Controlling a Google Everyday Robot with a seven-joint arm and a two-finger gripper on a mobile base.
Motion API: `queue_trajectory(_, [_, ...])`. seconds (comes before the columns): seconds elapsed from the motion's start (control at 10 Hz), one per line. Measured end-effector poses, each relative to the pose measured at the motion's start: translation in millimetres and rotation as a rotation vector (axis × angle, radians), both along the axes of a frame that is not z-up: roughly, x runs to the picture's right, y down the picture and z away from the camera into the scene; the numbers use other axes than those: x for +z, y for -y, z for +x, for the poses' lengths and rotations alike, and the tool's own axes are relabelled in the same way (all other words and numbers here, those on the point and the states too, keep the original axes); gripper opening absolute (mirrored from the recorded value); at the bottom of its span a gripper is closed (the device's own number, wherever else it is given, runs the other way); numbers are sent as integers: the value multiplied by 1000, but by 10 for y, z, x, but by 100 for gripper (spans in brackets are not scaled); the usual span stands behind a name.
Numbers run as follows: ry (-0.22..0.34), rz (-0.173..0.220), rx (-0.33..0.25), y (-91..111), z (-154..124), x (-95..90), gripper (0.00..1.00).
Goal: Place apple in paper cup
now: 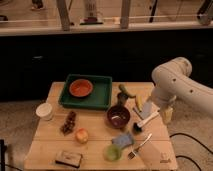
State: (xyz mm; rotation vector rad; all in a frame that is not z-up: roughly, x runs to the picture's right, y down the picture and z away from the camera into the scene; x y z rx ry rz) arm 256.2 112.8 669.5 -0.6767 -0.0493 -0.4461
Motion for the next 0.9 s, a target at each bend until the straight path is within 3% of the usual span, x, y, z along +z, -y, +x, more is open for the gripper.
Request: queue_trajectory(0.9, [117,-30,-242,25,-264,14,80])
